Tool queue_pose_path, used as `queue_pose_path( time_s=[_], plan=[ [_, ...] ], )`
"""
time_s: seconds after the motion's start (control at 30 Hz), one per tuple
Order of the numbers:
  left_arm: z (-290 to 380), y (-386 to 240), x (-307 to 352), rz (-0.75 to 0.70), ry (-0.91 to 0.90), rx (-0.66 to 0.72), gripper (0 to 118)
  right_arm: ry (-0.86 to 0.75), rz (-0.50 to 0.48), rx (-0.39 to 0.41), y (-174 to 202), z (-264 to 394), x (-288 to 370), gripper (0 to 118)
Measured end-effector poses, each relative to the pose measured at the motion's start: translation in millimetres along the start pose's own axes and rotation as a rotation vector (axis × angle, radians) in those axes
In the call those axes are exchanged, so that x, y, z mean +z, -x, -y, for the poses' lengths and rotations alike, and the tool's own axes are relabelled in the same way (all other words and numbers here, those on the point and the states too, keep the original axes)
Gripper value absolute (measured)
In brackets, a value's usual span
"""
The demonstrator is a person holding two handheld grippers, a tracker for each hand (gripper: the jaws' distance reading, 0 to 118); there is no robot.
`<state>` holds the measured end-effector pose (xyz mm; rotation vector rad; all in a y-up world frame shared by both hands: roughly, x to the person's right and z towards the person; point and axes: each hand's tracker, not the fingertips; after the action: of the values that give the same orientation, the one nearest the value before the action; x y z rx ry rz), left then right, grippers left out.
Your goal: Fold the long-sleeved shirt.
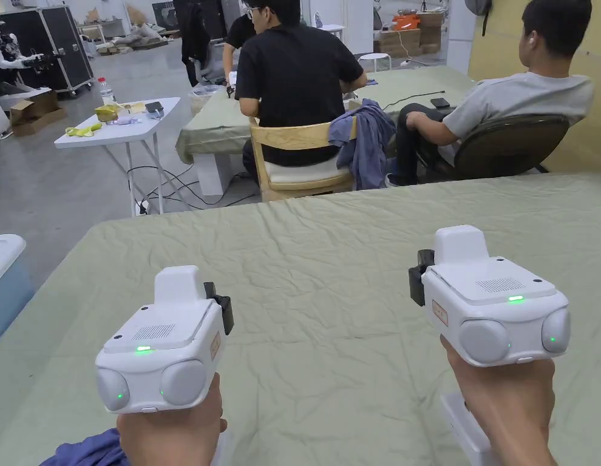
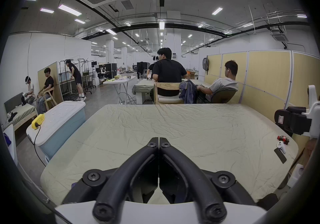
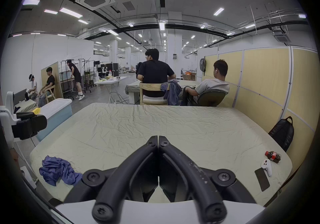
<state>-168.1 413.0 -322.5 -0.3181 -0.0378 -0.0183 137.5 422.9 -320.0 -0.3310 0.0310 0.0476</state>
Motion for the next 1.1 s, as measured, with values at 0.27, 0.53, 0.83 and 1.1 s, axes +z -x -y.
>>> queue_pose_path(
  time_s=[0.27,0.53,0.83,1.1],
  plan=[
    [-0.2,1.0,1.0,-0.002,0.003,-0.002,0,-0.002,-0.003,-0.004,0.3,-0.1,0.5,2],
    [0.1,2.4,1.3,-0.004,0.006,-0.003,0,-0.007,-0.003,0.005,2.0,-2.5,2.0,2],
    [-1.4,4.0,3.1,-0.005,0.005,-0.003,0,-0.012,-0.002,0.004,3.7,-3.9,3.5,2],
    [-1.2,5.4,4.4,-0.005,0.004,0.003,0,-0.008,-0.003,0.006,4.6,-3.2,2.9,2]
  ],
)
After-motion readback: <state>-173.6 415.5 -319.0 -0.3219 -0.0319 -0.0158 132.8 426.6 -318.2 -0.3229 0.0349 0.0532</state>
